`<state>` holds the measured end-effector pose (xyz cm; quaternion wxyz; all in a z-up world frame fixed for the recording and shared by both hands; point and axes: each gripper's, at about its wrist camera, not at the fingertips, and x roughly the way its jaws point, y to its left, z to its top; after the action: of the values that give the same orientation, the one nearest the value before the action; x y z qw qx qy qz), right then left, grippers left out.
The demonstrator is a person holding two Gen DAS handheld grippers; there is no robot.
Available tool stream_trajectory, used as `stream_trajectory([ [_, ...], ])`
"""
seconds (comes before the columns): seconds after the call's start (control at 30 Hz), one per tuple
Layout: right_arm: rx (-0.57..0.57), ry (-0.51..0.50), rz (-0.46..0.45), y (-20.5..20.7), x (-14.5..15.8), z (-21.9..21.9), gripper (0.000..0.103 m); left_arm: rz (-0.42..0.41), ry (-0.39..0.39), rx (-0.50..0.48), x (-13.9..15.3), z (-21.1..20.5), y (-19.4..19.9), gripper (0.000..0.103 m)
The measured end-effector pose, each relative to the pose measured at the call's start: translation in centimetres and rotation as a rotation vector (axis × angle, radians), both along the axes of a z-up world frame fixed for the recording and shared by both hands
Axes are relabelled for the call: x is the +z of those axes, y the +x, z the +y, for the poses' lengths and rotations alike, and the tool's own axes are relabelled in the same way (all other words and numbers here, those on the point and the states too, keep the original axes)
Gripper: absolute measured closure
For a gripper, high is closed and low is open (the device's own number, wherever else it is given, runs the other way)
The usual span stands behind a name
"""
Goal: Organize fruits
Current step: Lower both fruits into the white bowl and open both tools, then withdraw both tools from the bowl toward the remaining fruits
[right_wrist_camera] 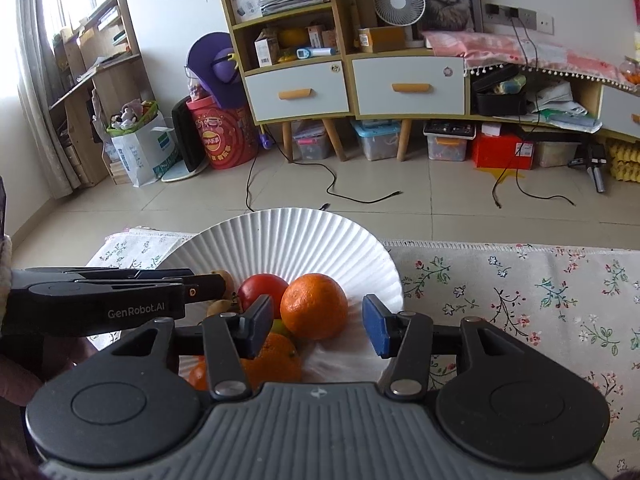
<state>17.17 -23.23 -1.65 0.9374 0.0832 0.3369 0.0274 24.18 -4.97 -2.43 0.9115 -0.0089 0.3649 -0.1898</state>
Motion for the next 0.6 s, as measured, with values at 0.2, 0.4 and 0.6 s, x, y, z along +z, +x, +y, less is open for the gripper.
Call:
stream_trajectory([
  [0.2,-0.011,-0.009,-0.009,-0.9,1.1,0.1,0.049,-0.016,0.012,0.002,1.2,1.0,-1.2,0.057],
  [0.4,-0.017,-0.023,-0.011,-2.5,2.3,0.7,0.041,-0.014,0.026,0.019,2.1,2.4,-3.1,0.040],
  [0.6,-0.001,-0.039,-0.015,-4.3,3.1,1.6,0.030,-0.016,0.052,0.034,2.9,3.8,-5.4,0.022],
])
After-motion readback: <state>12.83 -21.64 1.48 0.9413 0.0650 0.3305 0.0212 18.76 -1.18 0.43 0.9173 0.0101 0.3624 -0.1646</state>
